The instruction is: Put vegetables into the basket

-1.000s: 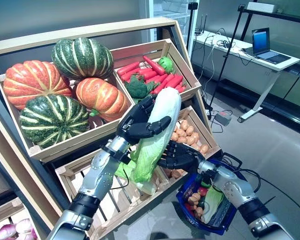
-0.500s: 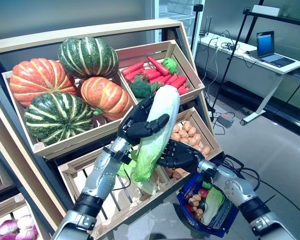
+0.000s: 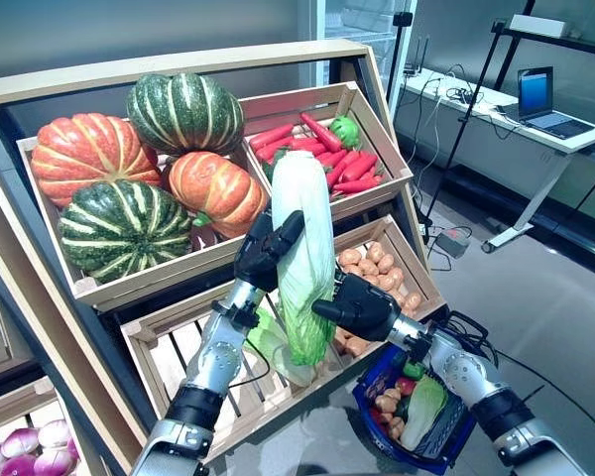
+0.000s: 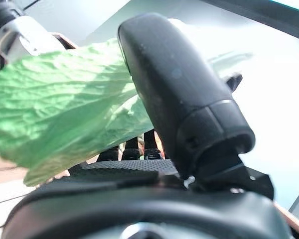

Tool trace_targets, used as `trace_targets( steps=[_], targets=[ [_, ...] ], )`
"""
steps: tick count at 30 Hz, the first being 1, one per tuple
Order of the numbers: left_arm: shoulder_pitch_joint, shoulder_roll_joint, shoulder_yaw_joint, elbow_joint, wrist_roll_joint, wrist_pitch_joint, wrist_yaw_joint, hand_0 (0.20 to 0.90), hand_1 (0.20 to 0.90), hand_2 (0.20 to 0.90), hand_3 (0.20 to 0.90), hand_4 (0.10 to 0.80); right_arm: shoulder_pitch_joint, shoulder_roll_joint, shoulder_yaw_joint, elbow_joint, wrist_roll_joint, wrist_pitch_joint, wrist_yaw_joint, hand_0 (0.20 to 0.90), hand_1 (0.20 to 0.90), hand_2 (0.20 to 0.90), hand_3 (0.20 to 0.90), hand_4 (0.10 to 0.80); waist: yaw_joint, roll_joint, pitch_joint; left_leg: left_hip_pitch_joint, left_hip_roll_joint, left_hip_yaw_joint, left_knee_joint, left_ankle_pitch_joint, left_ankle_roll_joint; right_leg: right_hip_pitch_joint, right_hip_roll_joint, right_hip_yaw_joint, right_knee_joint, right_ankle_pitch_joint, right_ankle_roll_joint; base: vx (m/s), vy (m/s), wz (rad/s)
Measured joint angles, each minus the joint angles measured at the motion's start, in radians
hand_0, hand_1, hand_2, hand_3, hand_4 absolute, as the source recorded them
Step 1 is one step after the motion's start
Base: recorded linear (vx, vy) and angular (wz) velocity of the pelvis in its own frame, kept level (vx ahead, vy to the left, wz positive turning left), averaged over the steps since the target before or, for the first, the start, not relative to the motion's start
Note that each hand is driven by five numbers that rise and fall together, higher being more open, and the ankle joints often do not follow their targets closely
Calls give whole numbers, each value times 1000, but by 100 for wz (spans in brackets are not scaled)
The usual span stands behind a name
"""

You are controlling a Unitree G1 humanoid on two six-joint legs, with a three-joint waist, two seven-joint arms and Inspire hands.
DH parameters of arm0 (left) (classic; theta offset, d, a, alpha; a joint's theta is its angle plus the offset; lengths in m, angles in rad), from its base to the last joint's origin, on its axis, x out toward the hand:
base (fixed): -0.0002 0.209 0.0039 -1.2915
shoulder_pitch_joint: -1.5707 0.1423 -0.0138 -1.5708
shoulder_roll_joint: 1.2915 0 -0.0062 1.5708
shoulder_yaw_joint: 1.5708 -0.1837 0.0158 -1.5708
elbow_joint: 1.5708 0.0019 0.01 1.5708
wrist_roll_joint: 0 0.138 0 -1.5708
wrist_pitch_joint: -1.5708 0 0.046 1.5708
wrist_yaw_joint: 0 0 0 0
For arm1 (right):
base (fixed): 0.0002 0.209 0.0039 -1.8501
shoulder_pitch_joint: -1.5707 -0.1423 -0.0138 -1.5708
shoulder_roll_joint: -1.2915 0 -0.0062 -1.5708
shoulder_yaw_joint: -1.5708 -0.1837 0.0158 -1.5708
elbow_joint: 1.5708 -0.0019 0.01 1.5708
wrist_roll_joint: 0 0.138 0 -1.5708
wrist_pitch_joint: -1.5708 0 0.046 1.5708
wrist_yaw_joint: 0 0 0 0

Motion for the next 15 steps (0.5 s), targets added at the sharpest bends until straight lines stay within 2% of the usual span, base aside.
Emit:
trace_targets(
  steps=[15],
  targets=[
    [0, 0, 0, 41, -6, 3, -37, 300, 300, 300, 300, 400, 0, -3, -4, 5, 0, 42, 0, 900, 900, 900, 900, 800, 0, -6, -18, 0, 0, 1, 0, 0, 0, -1, 0, 1, 0, 0, 0, 0, 0, 0]
  ],
)
